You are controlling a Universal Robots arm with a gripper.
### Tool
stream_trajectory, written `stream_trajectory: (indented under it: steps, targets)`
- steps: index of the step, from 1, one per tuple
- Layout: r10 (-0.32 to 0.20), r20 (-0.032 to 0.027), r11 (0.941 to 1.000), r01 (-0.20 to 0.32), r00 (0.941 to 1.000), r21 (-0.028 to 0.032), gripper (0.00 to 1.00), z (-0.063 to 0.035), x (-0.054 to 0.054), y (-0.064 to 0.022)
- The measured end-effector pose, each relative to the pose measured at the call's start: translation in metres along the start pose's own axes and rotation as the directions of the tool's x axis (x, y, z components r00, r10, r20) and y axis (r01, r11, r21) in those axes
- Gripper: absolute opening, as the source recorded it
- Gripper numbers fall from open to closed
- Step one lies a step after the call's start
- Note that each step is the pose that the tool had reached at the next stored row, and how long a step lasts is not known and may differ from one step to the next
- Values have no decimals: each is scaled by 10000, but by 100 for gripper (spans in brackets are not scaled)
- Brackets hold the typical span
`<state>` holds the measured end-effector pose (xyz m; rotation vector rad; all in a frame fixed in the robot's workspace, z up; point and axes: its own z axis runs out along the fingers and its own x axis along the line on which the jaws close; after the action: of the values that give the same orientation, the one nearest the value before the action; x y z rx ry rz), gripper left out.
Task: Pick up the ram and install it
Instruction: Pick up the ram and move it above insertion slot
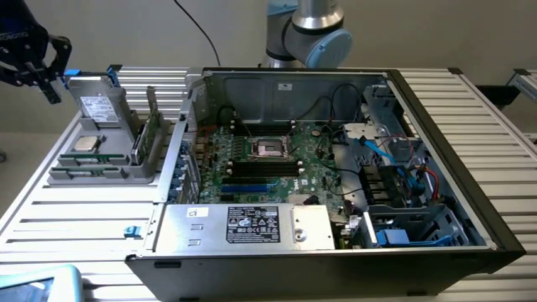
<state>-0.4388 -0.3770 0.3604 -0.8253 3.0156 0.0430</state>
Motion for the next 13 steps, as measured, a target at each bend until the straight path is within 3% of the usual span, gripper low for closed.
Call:
stream_trajectory:
  steps: [3, 7, 13]
  targets:
    - [-538, -12, 9985, 538, 9985, -12, 11, 0, 0, 0]
    - [-1266, -27, 9920, 1265, 9920, -29, 11, 2, 0, 0]
    - [-2342, -48, 9722, 2341, 9722, -57, 11, 5, 0, 0]
